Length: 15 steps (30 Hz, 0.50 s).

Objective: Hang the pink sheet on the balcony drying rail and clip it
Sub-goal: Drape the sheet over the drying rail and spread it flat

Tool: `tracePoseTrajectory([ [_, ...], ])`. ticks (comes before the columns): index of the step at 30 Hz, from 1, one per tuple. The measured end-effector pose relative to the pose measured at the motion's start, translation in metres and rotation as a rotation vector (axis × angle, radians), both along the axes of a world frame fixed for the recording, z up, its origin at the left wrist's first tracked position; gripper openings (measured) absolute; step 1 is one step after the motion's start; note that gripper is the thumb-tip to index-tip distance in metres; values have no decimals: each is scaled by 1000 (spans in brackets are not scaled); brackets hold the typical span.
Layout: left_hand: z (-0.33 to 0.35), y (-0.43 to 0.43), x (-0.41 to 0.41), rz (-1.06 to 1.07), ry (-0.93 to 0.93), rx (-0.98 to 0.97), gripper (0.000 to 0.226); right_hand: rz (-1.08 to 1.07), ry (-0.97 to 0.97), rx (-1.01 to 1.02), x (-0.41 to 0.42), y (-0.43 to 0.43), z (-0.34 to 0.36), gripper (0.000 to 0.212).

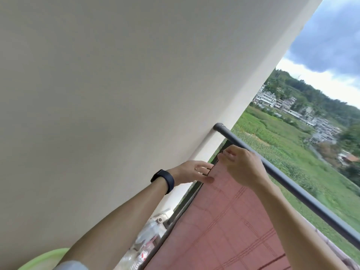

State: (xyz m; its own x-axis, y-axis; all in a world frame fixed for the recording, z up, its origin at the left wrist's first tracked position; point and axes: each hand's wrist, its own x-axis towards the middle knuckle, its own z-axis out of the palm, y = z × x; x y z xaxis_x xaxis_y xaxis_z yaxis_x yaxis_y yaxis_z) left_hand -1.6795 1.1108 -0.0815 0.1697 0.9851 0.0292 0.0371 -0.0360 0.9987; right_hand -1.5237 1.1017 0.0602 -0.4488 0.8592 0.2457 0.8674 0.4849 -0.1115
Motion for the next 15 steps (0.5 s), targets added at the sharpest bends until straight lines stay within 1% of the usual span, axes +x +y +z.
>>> tracePoseTrajectory([
  [1, 1, 2, -5, -44, 6, 19, 43, 14, 28, -24, -3, 3, 0, 18],
  [3, 2, 5, -8, -101, -5, 17, 27, 33, 82, -75, -7, 7, 2, 14],
  [5, -2, 8, -9, -147, -42, -27, 18, 34, 146, -78, -13, 12, 2, 11],
  [7, -4, 12, -11, -155, -119, -19, 17, 45, 220, -32, -21, 12, 5, 8],
  [10, -6, 18, -18, 7, -299, 48, 27, 75, 323, 44, -34, 14, 9, 5],
  [11, -8, 20, -19, 64, -314, 76, 28, 86, 328, 72, -35, 13, 8, 6],
  [12, -12, 21, -20, 106, -299, 105, 30, 90, 286, 92, -36, 15, 6, 9],
  [13, -15, 22, -21, 133, -265, 128, 30, 75, 188, 98, -35, 16, 2, 17],
  [15, -25, 18, -20, 125, -218, 107, 30, 3, -87, 85, -28, 19, -6, 46],
])
